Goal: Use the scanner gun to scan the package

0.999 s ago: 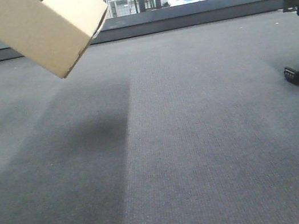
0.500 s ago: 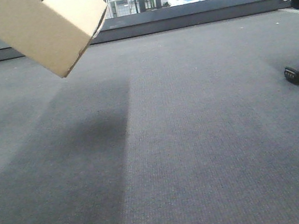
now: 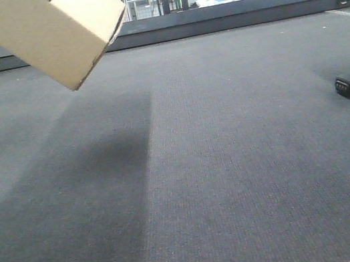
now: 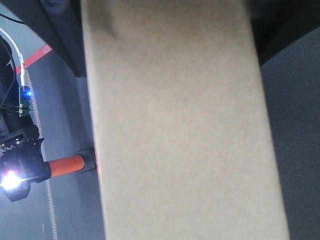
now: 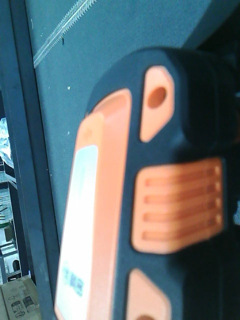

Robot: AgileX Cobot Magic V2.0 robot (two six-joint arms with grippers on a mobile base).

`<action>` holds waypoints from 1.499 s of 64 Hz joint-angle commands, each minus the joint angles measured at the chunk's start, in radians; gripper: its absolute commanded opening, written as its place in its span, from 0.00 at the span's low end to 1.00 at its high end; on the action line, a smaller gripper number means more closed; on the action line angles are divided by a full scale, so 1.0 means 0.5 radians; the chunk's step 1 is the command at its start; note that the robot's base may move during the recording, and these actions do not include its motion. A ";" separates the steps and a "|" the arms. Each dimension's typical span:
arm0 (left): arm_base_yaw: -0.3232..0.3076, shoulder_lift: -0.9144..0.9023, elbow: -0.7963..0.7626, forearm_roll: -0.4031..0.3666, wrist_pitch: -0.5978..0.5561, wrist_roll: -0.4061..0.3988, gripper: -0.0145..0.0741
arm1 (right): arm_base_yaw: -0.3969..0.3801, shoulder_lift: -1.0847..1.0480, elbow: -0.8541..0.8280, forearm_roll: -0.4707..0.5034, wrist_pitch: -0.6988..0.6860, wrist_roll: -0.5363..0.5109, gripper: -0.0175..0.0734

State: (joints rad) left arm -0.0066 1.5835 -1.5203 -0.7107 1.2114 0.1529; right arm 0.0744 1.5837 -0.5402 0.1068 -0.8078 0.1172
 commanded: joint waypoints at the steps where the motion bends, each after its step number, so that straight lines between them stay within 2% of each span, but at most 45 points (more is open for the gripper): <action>1: 0.007 -0.028 0.000 -0.059 -0.024 0.007 0.04 | 0.000 -0.027 -0.016 0.005 -0.095 -0.023 0.02; 11: 0.007 -0.028 0.000 -0.051 0.002 0.007 0.04 | 0.000 -0.210 -0.054 -0.022 -0.036 -0.216 0.02; 20: 0.003 -0.028 0.000 -0.029 0.001 0.007 0.04 | 0.000 -0.390 -0.240 -0.062 0.368 -0.424 0.02; 36: -0.001 -0.028 0.000 0.034 0.001 0.007 0.04 | 0.034 -0.502 -0.818 -0.492 1.184 -0.480 0.02; 41: -0.001 -0.028 0.000 0.043 0.001 0.007 0.04 | 0.073 -0.502 -0.941 -0.616 1.315 -0.480 0.02; 57: -0.001 -0.028 0.000 0.083 0.004 0.007 0.04 | 0.217 -0.489 -1.091 -0.924 1.391 -0.480 0.02; 96: -0.023 -0.028 0.000 0.149 0.019 0.007 0.04 | 0.218 -0.318 -1.191 -0.937 1.328 -0.480 0.02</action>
State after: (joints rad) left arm -0.0066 1.5835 -1.5203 -0.6219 1.2236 0.1529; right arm 0.1850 1.4237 -1.0984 -0.3494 -0.0748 -0.1147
